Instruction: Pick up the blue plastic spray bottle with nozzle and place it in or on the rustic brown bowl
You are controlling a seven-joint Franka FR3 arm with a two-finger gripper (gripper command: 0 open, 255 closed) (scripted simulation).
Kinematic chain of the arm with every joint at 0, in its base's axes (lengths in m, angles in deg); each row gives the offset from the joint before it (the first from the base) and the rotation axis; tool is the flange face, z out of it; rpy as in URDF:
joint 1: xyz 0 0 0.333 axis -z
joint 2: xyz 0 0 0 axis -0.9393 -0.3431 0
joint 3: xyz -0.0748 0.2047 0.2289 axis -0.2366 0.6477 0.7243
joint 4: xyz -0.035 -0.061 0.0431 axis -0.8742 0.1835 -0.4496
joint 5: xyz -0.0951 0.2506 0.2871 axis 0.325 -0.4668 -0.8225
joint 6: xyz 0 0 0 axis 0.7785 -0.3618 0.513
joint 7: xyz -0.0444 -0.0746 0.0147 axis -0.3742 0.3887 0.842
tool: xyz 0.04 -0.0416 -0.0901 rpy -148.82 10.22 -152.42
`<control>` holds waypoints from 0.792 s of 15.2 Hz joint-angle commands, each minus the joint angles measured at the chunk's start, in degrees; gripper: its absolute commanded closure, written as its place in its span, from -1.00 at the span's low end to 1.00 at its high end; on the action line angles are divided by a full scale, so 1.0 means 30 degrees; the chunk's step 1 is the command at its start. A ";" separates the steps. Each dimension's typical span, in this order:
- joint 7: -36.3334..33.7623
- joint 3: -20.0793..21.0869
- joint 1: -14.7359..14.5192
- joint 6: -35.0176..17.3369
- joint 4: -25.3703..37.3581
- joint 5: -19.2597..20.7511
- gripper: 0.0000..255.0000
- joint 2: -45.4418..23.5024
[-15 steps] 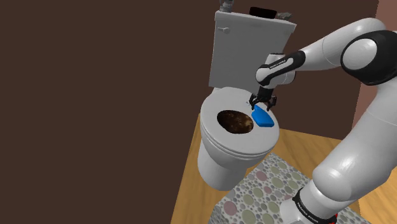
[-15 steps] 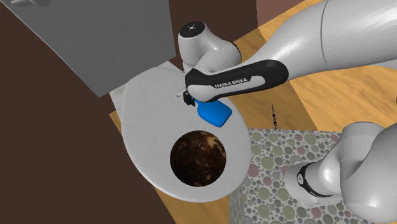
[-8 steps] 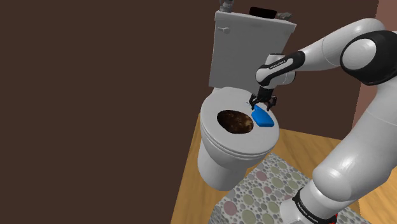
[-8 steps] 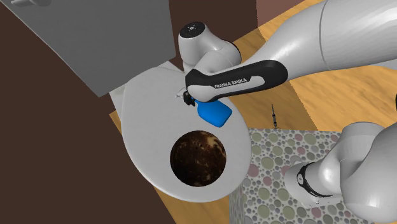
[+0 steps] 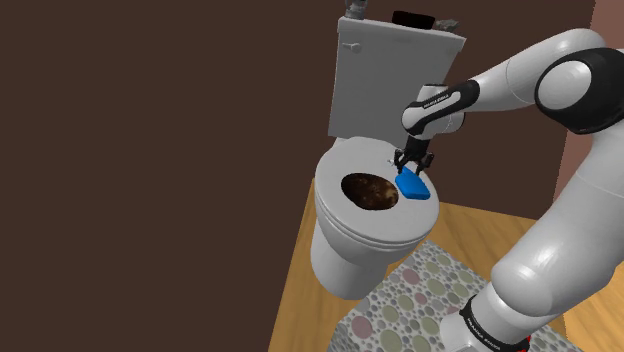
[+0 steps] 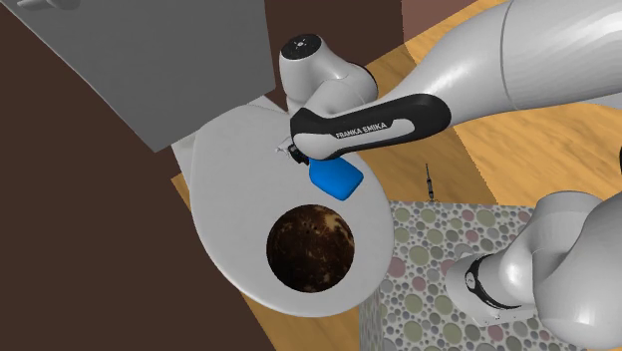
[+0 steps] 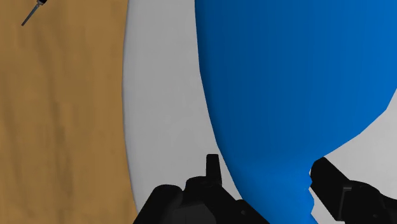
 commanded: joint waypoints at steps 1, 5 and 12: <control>-0.0002 0.0000 0.0000 0.0009 -0.0011 -0.0001 1.00 -0.0010; -0.0042 -0.0013 -0.0028 0.0737 0.0253 0.0113 1.00 0.0467; -0.0100 -0.0012 -0.0081 0.2461 0.1048 0.0318 1.00 0.1419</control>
